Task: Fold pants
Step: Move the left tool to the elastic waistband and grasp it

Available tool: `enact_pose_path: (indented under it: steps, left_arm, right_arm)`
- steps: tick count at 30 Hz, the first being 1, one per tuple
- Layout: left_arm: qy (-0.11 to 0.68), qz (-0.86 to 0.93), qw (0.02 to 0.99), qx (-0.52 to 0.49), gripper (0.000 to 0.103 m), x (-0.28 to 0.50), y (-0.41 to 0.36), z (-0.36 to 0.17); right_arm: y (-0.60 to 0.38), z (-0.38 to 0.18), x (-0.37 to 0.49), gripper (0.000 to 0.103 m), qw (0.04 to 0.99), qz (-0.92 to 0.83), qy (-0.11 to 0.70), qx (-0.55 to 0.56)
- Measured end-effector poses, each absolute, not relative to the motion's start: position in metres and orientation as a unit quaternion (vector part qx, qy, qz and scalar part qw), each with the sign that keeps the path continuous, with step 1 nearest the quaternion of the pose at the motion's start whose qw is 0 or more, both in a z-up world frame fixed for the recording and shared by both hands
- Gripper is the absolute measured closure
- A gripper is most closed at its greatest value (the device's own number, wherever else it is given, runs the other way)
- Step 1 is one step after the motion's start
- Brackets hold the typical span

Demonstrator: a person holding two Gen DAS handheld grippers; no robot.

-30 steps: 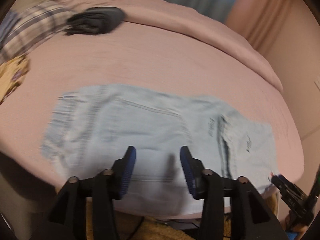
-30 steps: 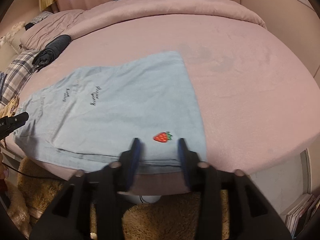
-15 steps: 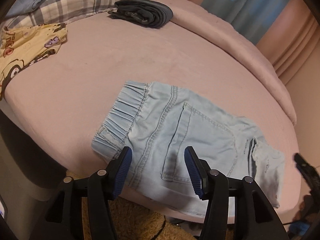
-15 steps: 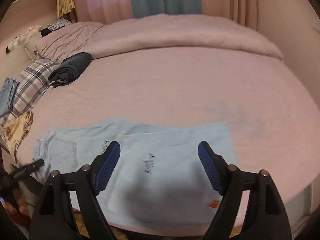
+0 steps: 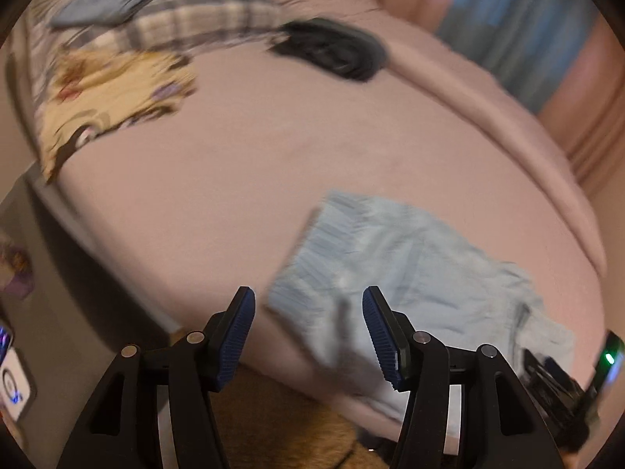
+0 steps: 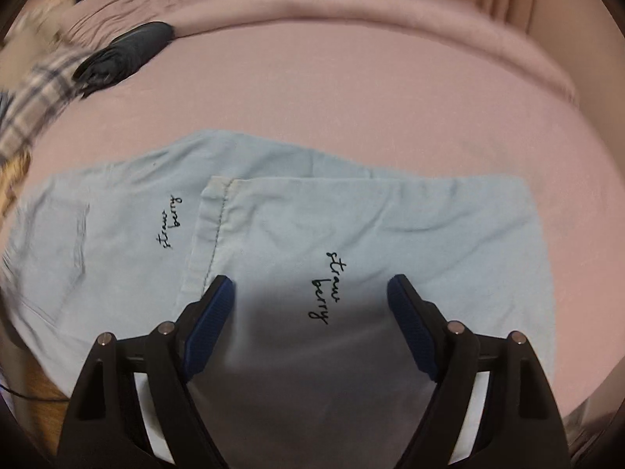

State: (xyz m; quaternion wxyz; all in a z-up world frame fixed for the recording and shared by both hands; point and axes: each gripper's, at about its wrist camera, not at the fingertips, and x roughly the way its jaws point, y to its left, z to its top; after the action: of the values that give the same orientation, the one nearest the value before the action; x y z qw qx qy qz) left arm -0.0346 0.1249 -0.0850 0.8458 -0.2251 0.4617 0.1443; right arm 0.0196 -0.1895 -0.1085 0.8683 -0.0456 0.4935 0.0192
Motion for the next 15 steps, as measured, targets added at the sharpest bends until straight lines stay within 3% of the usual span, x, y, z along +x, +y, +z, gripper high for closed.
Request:
enact_pose_path:
  steps: [15]
  left_arm:
    - [0.474, 0.114, 0.828, -0.279, 0.045, -0.034, 0.137, -0.119]
  right_arm:
    - [-0.199, -0.102, 0.019, 0.02, 0.862, 0.026, 0.506, -0.023]
